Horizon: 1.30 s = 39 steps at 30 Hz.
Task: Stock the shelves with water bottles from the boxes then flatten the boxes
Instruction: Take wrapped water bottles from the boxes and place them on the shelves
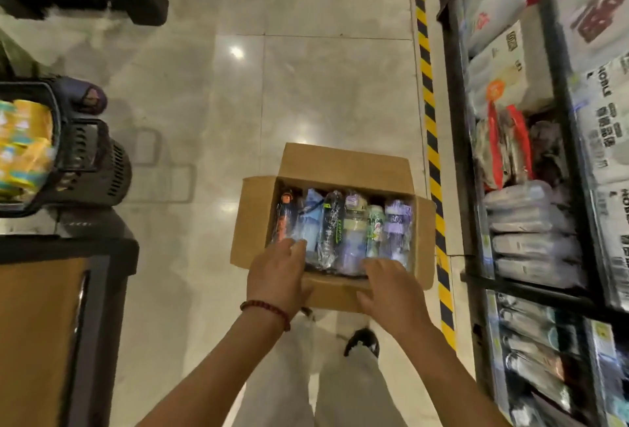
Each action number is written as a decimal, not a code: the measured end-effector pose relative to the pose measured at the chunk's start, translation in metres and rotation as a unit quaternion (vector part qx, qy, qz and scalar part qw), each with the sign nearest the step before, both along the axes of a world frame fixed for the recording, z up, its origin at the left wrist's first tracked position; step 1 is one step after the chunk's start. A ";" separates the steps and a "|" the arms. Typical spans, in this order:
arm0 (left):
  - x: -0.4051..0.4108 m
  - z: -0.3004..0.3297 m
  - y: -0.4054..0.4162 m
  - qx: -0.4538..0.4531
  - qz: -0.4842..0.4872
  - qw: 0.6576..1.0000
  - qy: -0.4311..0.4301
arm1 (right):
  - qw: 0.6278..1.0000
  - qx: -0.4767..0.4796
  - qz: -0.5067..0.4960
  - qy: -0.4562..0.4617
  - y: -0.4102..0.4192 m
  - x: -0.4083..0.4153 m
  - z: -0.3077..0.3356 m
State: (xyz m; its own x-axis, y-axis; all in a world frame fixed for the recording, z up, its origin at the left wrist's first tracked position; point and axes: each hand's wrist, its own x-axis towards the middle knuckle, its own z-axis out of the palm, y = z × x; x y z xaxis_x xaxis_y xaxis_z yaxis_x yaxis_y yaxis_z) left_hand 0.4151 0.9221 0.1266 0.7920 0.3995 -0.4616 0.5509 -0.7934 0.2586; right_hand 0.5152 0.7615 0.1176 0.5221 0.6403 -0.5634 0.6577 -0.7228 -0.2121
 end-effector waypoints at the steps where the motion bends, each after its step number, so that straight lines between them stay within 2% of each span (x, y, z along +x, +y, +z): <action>1: 0.014 -0.019 0.005 -0.003 -0.005 1.000 0.001 | 1.000 -0.011 -0.013 0.008 0.006 0.011 -0.018; 4: 0.046 -0.088 0.016 -0.006 -0.021 1.000 0.009 | 0.999 -0.023 -0.038 0.013 0.020 0.043 -0.080; 8: 0.083 -0.190 0.023 0.000 -0.053 0.996 0.070 | 0.999 -0.038 -0.035 0.010 0.033 0.082 -0.172; 13: 0.113 -0.308 0.017 -0.020 -0.031 0.992 0.119 | 0.994 -0.080 -0.057 0.038 0.026 0.112 -0.294; 16: 0.121 -0.363 0.005 -0.061 0.011 0.985 0.161 | 0.989 -0.095 -0.103 0.049 0.012 0.114 -0.355; 18: 0.126 -0.393 -0.002 -0.106 0.084 0.978 0.159 | 0.982 -0.090 -0.156 0.065 0.004 0.112 -0.386; 20: 0.133 -0.413 -0.008 -0.142 0.155 0.971 0.117 | 0.964 -0.070 -0.231 0.109 0.000 0.109 -0.411; 22: 0.141 -0.425 -0.012 -0.153 0.204 0.964 0.071 | 0.937 -0.004 -0.312 0.155 0.000 0.108 -0.430; 24: 0.147 -0.431 -0.013 -0.159 0.241 0.955 0.062 | 0.907 0.061 -0.383 0.164 0.004 0.107 -0.441; 31: 0.154 -0.435 -0.012 -0.245 0.373 0.895 0.025 | 0.860 0.119 -0.457 0.194 0.004 0.109 -0.446; 35: 0.152 -0.438 -0.010 -0.233 0.351 0.906 0.041 | 0.830 0.134 -0.487 0.236 -0.001 0.116 -0.441; 37: 0.150 -0.444 -0.014 -0.225 0.319 0.918 0.066 | 0.831 0.134 -0.479 0.251 0.000 0.114 -0.439; 39: 0.151 -0.450 -0.017 -0.251 0.308 0.913 0.094 | 0.826 0.143 -0.472 0.273 0.003 0.108 -0.442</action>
